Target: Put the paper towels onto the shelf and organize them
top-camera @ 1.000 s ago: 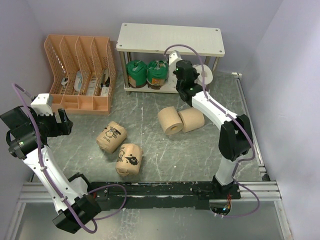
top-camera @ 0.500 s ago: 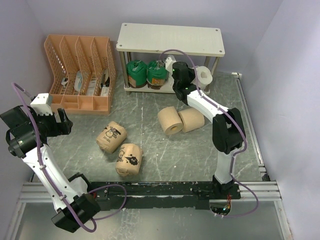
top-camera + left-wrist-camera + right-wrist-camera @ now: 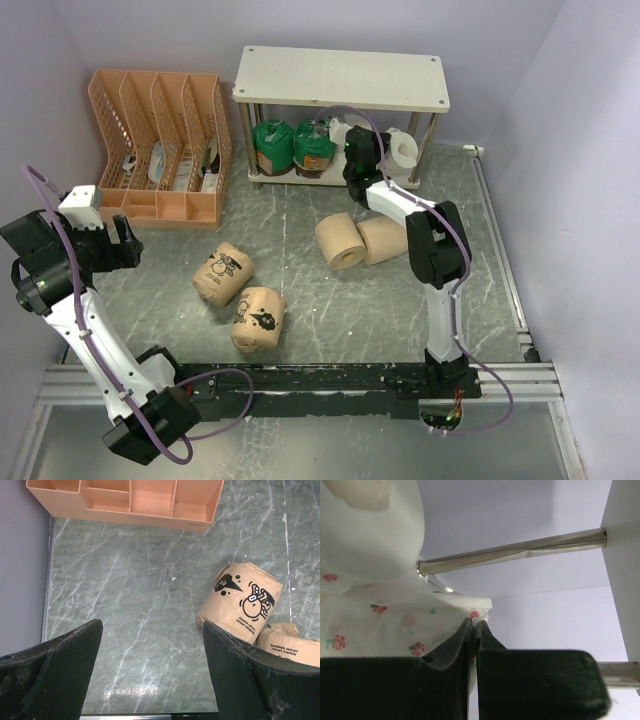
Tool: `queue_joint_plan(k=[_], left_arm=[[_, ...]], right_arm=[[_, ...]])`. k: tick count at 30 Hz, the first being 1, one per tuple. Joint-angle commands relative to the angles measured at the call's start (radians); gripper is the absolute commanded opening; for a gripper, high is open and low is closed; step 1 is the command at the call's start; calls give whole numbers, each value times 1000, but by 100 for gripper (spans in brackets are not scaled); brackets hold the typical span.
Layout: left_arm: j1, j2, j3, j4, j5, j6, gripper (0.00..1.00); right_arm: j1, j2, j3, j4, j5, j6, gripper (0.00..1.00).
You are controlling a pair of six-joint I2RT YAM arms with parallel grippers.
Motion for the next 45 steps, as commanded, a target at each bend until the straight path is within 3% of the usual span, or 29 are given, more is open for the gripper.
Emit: queue_joint_plan(k=[1,4,6,10,13,21,24,28,34,38,40,42,45], left_arm=[[12,-1,-5,30,-16,-18,93],[11,6,-6,33,-23,-21,93],[11,11,-7,36,-25,-23,93],[10,17,-7,38,-33,-27,93],[10,19,-8,40,-37,-30,93],[11,18,-10,42,-46,-35,93],[10,16,-10,43,-47,-36,93],[10,16,-10,43,-48,-36,93],[11,15,-9,41,-38,-32,93],[11,11,-10,41,-42,-33,93],[11,11,-10,40,-44,-33,93],[11,11,-9,41,-43,-33,93],[11,13,-9,41,-39,-32,93]], right_arm=[[-29,60,62,105,-7,-75,0],[-37,88,71,127,-7,-87,1],[-37,92,52,186,-3,-104,15],[-34,78,-13,374,4,-149,56],[-33,70,-14,403,-6,-137,67],[-13,4,17,195,-83,137,68],[5,-97,-65,133,-105,285,68],[13,-230,-195,109,-150,496,75],[12,-264,-250,85,-196,632,77],[0,-320,-297,22,-276,804,78],[-7,-355,-334,-4,-326,887,86],[-8,-390,-380,0,-351,914,89],[-8,-429,-482,101,-347,815,89]])
